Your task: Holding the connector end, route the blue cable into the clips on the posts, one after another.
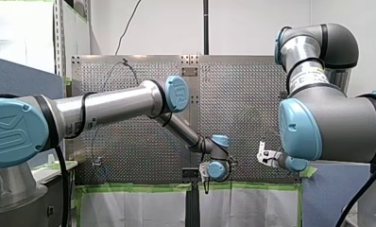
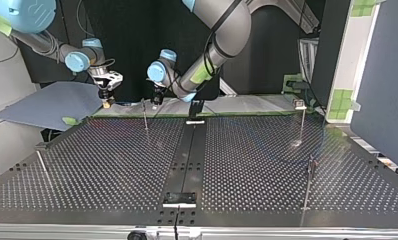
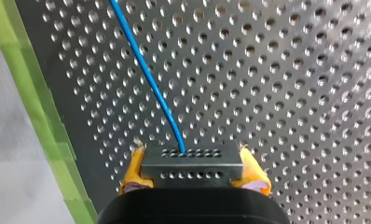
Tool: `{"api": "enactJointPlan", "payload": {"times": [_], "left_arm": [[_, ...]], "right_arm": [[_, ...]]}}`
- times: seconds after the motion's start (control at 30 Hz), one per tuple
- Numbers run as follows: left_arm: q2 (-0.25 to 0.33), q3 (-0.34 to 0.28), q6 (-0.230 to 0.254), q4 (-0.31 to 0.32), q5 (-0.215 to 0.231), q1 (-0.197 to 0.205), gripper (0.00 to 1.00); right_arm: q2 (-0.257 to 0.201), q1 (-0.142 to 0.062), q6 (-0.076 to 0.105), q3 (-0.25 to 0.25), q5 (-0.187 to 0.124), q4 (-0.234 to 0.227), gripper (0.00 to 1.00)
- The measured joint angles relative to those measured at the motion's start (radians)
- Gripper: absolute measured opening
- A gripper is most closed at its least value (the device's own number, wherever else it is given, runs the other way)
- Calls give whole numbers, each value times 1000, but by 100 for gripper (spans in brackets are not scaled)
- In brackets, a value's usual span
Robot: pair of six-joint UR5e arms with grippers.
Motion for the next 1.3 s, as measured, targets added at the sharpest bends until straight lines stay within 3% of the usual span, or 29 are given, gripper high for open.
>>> {"api": "enactJointPlan", "payload": {"times": [0.13,0.3,0.43,0.6,0.83,1.3], "left_arm": [[-1,4,-8,4,9,3,0],[-23,33,-35,-10,30,12,0],[-47,67,-49,-29,34,16,0],[-54,106,-51,-35,34,29,0],[-54,114,-52,-17,24,40,0],[-47,116,-52,2,10,53,0]], "right_arm": [[30,-4,-17,-25,3,14,0],[69,-5,-57,-61,-4,54,0],[75,-5,-70,-74,-6,78,0],[76,-5,-75,-83,-20,82,0],[77,-5,-74,-103,-30,84,0],[77,-8,-53,-154,-52,90,0]]}}
